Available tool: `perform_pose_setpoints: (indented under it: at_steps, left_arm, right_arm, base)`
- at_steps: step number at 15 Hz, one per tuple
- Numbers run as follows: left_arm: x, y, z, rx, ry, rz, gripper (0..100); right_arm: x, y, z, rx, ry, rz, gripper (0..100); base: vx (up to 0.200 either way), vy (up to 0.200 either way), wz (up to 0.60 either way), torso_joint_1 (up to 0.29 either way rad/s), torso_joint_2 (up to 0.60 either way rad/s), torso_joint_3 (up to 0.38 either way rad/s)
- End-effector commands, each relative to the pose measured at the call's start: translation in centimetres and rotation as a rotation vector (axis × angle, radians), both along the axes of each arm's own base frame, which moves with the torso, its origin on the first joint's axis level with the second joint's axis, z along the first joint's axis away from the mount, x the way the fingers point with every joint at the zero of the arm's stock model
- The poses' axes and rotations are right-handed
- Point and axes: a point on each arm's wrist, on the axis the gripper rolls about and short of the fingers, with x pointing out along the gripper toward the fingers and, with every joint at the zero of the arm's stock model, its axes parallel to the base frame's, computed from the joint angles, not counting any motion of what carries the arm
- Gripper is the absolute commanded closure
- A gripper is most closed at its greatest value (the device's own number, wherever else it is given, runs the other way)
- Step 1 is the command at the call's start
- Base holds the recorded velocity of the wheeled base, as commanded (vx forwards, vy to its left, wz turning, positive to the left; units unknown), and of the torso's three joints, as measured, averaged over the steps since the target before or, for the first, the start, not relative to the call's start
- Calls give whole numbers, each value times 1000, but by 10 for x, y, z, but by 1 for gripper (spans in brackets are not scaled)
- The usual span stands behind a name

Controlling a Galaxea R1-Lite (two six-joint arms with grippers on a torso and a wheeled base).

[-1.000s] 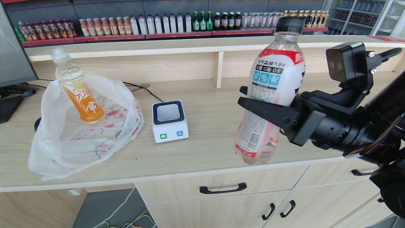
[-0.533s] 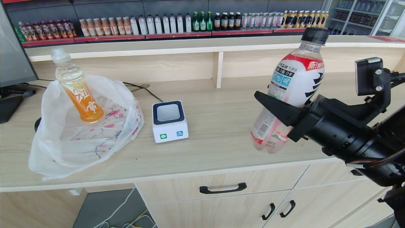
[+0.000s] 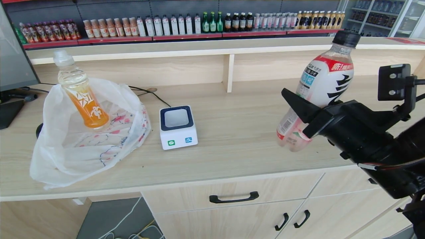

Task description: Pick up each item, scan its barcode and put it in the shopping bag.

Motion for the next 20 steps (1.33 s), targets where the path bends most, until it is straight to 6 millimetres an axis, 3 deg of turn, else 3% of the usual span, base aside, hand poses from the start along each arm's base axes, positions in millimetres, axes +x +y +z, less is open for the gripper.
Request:
perform_pose_setpoints:
  at_steps: [1, 8, 14, 20]
  left_arm:
    - [0, 0, 0, -1, -1, 2, 0]
    - [0, 0, 0, -4, -1, 2, 0]
    - [0, 0, 0, -4, -2, 3, 0]
    - [0, 0, 0, -8, -2, 3, 0]
  right_arm:
    - [7, 2, -6, -5, 1, -9, 100]
    - [9, 5, -12, -86, -37, -135, 100]
    - [12, 5, -4, -9, -56, -223, 100]
    - [10, 3, 0, -13, -74, -291, 100]
  base:
    - [0, 0, 0, 0, 0, 0]
    - [0, 0, 0, 0, 0, 0]
    - [0, 0, 0, 0, 0, 0]
    - [0, 200, 0, 4, 4, 2]
